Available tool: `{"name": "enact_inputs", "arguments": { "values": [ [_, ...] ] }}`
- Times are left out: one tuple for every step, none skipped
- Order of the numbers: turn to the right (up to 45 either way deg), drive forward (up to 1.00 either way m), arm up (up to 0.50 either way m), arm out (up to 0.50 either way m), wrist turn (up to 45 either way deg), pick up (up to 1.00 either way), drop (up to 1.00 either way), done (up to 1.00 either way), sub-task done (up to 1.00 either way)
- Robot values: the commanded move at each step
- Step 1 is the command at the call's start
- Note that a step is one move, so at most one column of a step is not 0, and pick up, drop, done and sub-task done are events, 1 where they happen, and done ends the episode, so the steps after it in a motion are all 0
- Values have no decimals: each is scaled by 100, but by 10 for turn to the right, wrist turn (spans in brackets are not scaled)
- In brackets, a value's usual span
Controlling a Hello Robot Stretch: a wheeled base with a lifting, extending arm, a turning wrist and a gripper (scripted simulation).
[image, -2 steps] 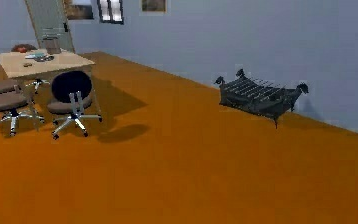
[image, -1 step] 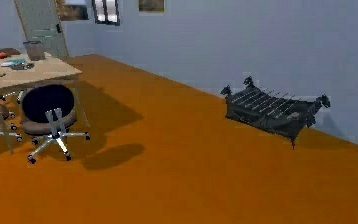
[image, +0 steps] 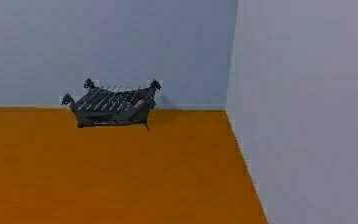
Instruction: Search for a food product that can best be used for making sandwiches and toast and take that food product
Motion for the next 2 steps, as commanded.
{"name": "enact_inputs", "arguments": {
  "values": [
    [0,100,0,0,0,0,0,0,0],
    [0,85,0,0,0,0,0,0,0]
  ]
}}
